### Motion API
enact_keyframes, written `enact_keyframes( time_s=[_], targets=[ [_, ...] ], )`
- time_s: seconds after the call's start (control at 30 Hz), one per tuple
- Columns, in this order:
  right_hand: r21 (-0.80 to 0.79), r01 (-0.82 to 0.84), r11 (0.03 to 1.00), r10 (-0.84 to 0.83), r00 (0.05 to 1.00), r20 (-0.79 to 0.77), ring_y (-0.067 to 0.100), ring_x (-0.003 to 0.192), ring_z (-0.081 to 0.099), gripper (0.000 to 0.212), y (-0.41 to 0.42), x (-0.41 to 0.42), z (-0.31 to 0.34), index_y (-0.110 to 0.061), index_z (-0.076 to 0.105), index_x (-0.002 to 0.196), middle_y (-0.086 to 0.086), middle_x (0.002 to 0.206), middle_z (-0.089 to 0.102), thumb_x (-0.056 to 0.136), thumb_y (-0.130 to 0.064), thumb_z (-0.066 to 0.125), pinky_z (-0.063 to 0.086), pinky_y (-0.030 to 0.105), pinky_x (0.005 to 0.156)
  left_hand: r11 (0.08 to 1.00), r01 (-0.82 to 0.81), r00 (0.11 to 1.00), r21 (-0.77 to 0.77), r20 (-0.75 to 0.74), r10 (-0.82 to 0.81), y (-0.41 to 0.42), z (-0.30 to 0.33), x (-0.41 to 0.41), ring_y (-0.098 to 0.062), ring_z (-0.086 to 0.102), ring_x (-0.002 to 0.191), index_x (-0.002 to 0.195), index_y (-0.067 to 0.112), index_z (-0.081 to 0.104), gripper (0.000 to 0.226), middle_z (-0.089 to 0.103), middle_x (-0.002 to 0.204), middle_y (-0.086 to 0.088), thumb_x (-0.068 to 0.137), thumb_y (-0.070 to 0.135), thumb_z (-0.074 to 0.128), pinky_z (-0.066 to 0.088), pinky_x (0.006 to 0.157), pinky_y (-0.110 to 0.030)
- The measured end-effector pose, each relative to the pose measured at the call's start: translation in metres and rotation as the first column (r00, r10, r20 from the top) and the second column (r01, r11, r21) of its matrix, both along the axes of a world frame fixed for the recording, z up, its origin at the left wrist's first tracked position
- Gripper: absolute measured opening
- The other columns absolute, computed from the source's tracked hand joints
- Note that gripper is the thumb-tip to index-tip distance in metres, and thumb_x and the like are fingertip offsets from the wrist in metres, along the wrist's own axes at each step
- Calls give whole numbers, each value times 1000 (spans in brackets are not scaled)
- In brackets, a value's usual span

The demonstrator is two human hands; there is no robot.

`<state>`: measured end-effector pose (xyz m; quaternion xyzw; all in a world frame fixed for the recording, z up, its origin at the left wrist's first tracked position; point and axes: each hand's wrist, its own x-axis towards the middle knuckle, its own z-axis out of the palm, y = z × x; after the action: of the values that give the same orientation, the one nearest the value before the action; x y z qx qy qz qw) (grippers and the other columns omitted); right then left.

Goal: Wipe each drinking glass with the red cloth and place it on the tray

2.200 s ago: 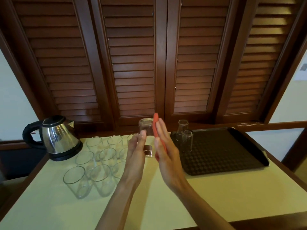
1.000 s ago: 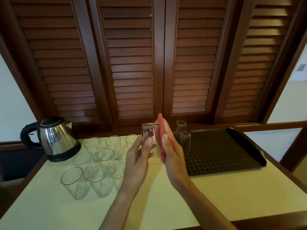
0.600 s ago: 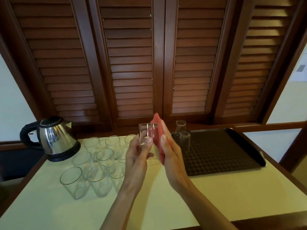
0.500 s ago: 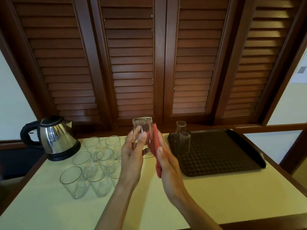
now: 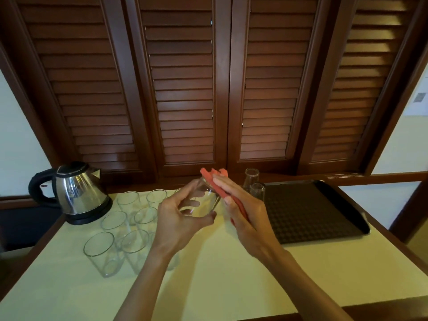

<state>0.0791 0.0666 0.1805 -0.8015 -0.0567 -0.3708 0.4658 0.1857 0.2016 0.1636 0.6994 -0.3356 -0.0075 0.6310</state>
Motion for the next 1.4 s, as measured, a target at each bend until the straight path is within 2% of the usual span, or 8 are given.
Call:
enact_keyframes(
  time_s=[0.13, 0.33, 0.43, 0.8, 0.93, 1.03, 1.2, 1.4],
  targets=[
    [-32, -30, 999, 28, 997, -71, -4, 137, 46, 33, -7, 4, 12, -18, 58, 136, -33, 135, 55, 106, -15, 44, 36, 22, 115, 997, 15, 1000, 75, 17, -16, -9, -9, -15, -5, 69, 98, 127, 54, 61, 86, 75, 108, 23, 64, 6, 96, 60, 82, -26],
    [-22, 17, 1000, -18, 998, -52, 7, 142, 43, 37, -18, 1, -4, -12, 58, 139, -8, 147, 54, 105, -17, 45, 37, 32, 118, 1000, 28, 1000, -11, 1, -28, -11, -11, -4, -10, 70, 107, 139, 27, 65, 84, 76, 118, 11, 64, 2, 95, 56, 85, -21],
    [-55, -8, 998, 5, 999, -48, 3, 138, 47, 34, -16, 1, 5, -13, 59, 136, -20, 139, 55, 105, -10, 45, 38, 30, 116, 998, 55, 998, 7, -35, -55, -18, -13, -14, -8, 70, 105, 137, 36, 65, 86, 76, 115, 16, 61, 12, 97, 58, 85, -25],
    [-172, -35, 984, 30, 999, -30, 12, 143, 44, 34, -36, -10, -5, -3, 59, 136, 2, 147, 55, 104, -11, 47, 35, 35, 119, 997, 54, 994, -50, -97, -59, -31, -18, -18, -6, 70, 106, 129, 42, 65, 80, 76, 117, 19, 68, -2, 92, 57, 87, -25],
    [-165, -24, 986, 5, 994, -113, 10, 146, 38, 44, -57, -20, -16, -18, 52, 144, -7, 152, 48, 100, -15, 58, 39, 37, 117, 995, 80, 987, -59, -134, -88, -38, -30, -19, -18, 71, 108, 135, 33, 69, 78, 78, 113, 5, 68, 0, 92, 58, 93, -34],
    [-157, -19, 987, -14, 978, -207, 5, 145, 37, 63, -67, -24, -20, -31, 50, 143, -26, 148, 43, 93, 6, 62, 39, 35, 116, 995, 88, 981, -47, -168, -95, -49, -44, -22, -14, 70, 108, 135, 33, 68, 78, 78, 109, 5, 63, 12, 90, 57, 90, -28],
    [-159, -52, 986, 11, 968, -252, -12, 143, 29, 75, -70, -26, -21, -20, 51, 145, -14, 149, 46, 82, 22, 54, 29, 25, 121, 989, 138, 979, 49, -159, -129, -61, -49, -26, -12, 70, 111, 138, 28, 66, 89, 76, 121, 11, 54, 28, 93, 59, 93, -30],
    [-194, 12, 981, -50, 981, -190, 2, 147, 30, 66, -74, -24, -23, -26, 47, 145, -15, 148, 47, 87, 5, 52, 18, 41, 127, 989, 134, 980, 66, -156, -122, -65, -50, -22, -8, 70, 103, 136, 35, 66, 85, 77, 115, 10, 58, 15, 93, 57, 83, -22]
  ],
)
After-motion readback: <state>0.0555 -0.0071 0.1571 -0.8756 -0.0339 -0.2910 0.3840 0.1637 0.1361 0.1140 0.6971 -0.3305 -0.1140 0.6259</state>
